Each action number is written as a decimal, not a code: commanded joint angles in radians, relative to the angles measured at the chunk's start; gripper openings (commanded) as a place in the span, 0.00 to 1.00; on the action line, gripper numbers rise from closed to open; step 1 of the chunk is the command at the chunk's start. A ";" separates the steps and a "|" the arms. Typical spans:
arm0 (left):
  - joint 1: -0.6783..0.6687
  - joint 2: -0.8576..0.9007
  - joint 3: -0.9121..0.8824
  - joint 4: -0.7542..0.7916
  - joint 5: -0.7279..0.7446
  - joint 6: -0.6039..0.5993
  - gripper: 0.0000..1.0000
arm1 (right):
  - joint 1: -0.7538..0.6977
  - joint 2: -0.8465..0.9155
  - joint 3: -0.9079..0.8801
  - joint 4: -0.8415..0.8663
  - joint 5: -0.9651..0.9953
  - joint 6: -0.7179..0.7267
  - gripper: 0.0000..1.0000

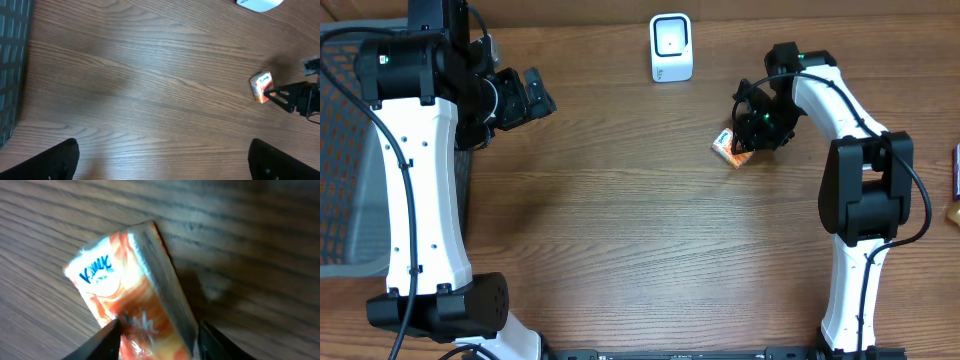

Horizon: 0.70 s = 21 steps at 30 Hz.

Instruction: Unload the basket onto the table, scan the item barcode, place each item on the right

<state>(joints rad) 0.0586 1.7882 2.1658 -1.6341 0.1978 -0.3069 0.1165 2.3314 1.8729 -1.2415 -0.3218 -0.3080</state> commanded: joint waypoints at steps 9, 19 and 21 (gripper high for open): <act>-0.006 0.011 0.000 0.001 0.002 0.015 1.00 | -0.005 -0.014 -0.013 0.034 -0.075 0.128 0.07; -0.006 0.011 0.000 0.001 0.002 0.015 1.00 | -0.006 -0.014 0.038 0.066 -0.491 0.216 0.04; -0.006 0.011 0.000 0.001 0.002 0.015 0.99 | -0.007 -0.014 0.038 0.101 -0.643 0.236 0.04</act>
<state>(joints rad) 0.0586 1.7882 2.1662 -1.6341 0.1978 -0.3069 0.1120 2.3314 1.8774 -1.1736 -0.6525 -0.1051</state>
